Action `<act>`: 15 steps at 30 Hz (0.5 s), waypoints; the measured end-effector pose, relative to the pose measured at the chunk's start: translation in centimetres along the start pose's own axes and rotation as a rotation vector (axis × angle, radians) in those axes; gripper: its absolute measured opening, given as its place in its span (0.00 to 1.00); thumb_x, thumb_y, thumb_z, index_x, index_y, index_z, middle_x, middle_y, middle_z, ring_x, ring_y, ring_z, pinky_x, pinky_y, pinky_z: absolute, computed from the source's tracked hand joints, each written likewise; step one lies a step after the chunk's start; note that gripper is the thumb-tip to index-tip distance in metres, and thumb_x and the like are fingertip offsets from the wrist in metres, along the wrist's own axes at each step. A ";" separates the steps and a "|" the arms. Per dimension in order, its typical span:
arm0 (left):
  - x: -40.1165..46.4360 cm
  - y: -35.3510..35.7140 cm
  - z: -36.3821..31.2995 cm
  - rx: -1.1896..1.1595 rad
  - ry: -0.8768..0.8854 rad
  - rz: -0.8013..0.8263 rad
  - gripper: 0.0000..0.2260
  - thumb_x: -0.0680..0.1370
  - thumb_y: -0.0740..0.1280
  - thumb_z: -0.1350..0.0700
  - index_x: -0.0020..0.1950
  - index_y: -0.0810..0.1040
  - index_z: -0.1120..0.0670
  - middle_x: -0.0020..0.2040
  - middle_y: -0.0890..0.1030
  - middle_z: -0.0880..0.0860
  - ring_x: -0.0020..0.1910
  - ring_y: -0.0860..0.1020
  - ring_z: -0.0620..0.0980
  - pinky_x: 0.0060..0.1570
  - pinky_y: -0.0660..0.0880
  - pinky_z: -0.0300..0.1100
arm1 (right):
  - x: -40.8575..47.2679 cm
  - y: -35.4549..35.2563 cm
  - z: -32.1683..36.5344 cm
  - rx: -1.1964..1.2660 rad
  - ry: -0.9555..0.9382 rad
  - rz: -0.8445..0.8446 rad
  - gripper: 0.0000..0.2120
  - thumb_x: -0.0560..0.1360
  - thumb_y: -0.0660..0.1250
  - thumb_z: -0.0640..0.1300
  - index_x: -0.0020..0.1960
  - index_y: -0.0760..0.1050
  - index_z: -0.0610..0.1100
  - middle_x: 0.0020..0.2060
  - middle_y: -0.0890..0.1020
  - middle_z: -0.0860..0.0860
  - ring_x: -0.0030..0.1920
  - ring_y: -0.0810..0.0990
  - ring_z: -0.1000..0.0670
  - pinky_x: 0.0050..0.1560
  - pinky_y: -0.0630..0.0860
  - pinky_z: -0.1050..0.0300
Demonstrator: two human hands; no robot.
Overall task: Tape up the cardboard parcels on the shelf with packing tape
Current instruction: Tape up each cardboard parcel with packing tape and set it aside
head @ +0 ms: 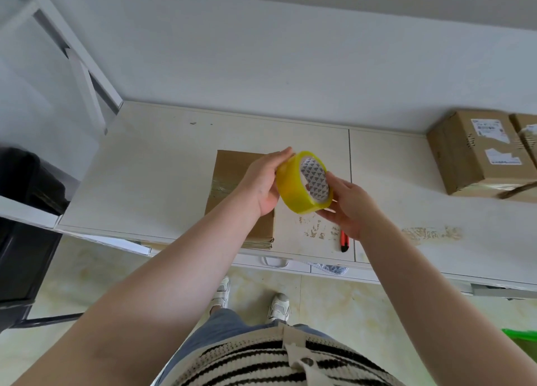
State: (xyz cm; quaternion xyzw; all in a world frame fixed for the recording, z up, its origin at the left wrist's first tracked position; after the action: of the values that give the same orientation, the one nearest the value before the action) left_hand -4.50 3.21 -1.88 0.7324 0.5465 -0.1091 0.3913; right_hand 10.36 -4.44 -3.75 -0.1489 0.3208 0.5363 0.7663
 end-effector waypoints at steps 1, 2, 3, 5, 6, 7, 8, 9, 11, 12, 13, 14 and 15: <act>0.3 -0.1 0.0 0.018 0.003 -0.002 0.10 0.77 0.70 0.54 0.53 0.76 0.58 0.47 0.81 0.57 0.43 0.80 0.53 0.40 0.79 0.43 | 0.1 -0.1 0.1 0.010 -0.013 0.004 0.12 0.81 0.62 0.50 0.56 0.79 0.45 0.43 0.85 0.49 0.43 0.83 0.50 0.45 0.80 0.53; 0.5 -0.2 0.0 0.027 0.005 -0.010 0.10 0.76 0.71 0.55 0.51 0.74 0.57 0.46 0.80 0.57 0.43 0.79 0.53 0.41 0.78 0.44 | 0.2 -0.2 0.2 0.004 -0.029 -0.001 0.12 0.81 0.62 0.50 0.57 0.79 0.45 0.44 0.85 0.49 0.43 0.83 0.50 0.45 0.80 0.53; 0.7 -0.4 -0.1 0.045 0.019 -0.023 0.09 0.76 0.72 0.57 0.49 0.72 0.56 0.45 0.78 0.56 0.43 0.78 0.52 0.42 0.76 0.44 | 0.3 -0.5 0.2 -0.008 -0.040 -0.010 0.12 0.81 0.63 0.49 0.58 0.79 0.44 0.45 0.85 0.48 0.44 0.83 0.49 0.46 0.80 0.52; 1.1 -1.0 -0.6 0.233 0.115 -0.087 0.10 0.77 0.72 0.59 0.50 0.71 0.55 0.47 0.77 0.54 0.45 0.76 0.49 0.45 0.74 0.41 | 0.6 -1.3 0.0 -0.043 -0.044 -0.037 0.12 0.80 0.64 0.49 0.58 0.79 0.44 0.46 0.85 0.47 0.44 0.83 0.48 0.44 0.80 0.53; 1.1 -1.3 -1.1 0.394 0.200 -0.133 0.10 0.77 0.72 0.59 0.53 0.72 0.55 0.49 0.78 0.53 0.46 0.77 0.47 0.46 0.73 0.38 | 0.8 -1.7 -0.2 -0.056 -0.038 -0.058 0.11 0.80 0.65 0.49 0.58 0.79 0.43 0.46 0.84 0.47 0.44 0.83 0.48 0.43 0.80 0.53; 1.1 -1.5 -1.6 0.523 0.290 -0.176 0.11 0.77 0.72 0.58 0.55 0.72 0.56 0.51 0.78 0.51 0.48 0.77 0.44 0.46 0.72 0.35 | 1.1 -2.0 -0.5 -0.068 -0.028 -0.084 0.11 0.80 0.66 0.48 0.57 0.79 0.43 0.46 0.84 0.47 0.42 0.83 0.48 0.41 0.80 0.54; 0.9 -1.9 -2.2 0.585 0.364 -0.222 0.11 0.78 0.71 0.57 0.56 0.73 0.56 0.52 0.78 0.49 0.49 0.77 0.41 0.46 0.71 0.33 | 1.4 -2.4 -0.8 -0.093 -0.020 -0.122 0.09 0.80 0.66 0.47 0.56 0.79 0.43 0.44 0.83 0.46 0.41 0.82 0.48 0.40 0.80 0.54; 0.6 -2.6 -2.7 0.593 0.416 -0.271 0.10 0.78 0.70 0.57 0.56 0.73 0.55 0.52 0.78 0.48 0.50 0.77 0.40 0.46 0.71 0.33 | 1.7 -2.8 -1.1 -0.122 -0.013 -0.171 0.07 0.80 0.66 0.46 0.54 0.78 0.43 0.43 0.83 0.46 0.39 0.82 0.48 0.41 0.80 0.53; 0.1 -4.9 -3.7 0.603 0.504 -0.409 0.07 0.79 0.68 0.58 0.54 0.72 0.54 0.54 0.78 0.50 0.54 0.78 0.43 0.46 0.71 0.34 | 2.7 -3.3 -2.0 -0.221 0.007 -0.260 0.06 0.80 0.66 0.44 0.53 0.78 0.42 0.43 0.81 0.45 0.40 0.80 0.46 0.43 0.80 0.50; -0.1 -6.4 -3.9 0.654 0.530 -0.486 0.07 0.79 0.67 0.59 0.54 0.72 0.54 0.56 0.78 0.52 0.57 0.77 0.45 0.46 0.72 0.34 | 3.2 -3.5 -2.5 -0.296 0.012 -0.286 0.07 0.80 0.66 0.44 0.53 0.79 0.41 0.44 0.81 0.44 0.42 0.80 0.44 0.46 0.80 0.47; -0.3 -7.9 -4.0 0.708 0.538 -0.551 0.06 0.79 0.66 0.59 0.55 0.72 0.53 0.59 0.77 0.53 0.60 0.77 0.46 0.47 0.71 0.34 | 3.8 -3.6 -3.0 -0.372 0.002 -0.301 0.08 0.80 0.65 0.44 0.52 0.80 0.41 0.45 0.81 0.43 0.44 0.79 0.42 0.48 0.80 0.45; -0.4 -9.4 -3.9 0.755 0.524 -0.605 0.07 0.80 0.66 0.58 0.57 0.72 0.53 0.62 0.76 0.54 0.62 0.75 0.47 0.50 0.71 0.36 | 4.4 -3.6 -3.4 -0.453 -0.015 -0.313 0.08 0.80 0.65 0.43 0.49 0.81 0.42 0.45 0.80 0.43 0.45 0.78 0.42 0.50 0.79 0.43; -0.5 -10.8 -3.6 0.795 0.488 -0.645 0.10 0.81 0.65 0.56 0.61 0.73 0.54 0.65 0.75 0.54 0.64 0.74 0.48 0.53 0.70 0.37 | 4.9 -3.4 -3.8 -0.533 -0.035 -0.327 0.08 0.80 0.63 0.42 0.47 0.81 0.43 0.44 0.79 0.42 0.45 0.77 0.42 0.50 0.78 0.43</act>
State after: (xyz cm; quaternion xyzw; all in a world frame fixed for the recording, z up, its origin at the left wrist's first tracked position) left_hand -15.21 6.41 -4.08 0.6233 0.7340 -0.2482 -0.1056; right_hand 13.31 -4.35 -10.19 -0.3851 0.1276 0.4736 0.7817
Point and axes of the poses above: each hand's wrist, its own x-axis towards the middle knuckle, its own y-axis out of the palm, z = x × y, the point moved 4 cm from there along x, towards the middle knuckle
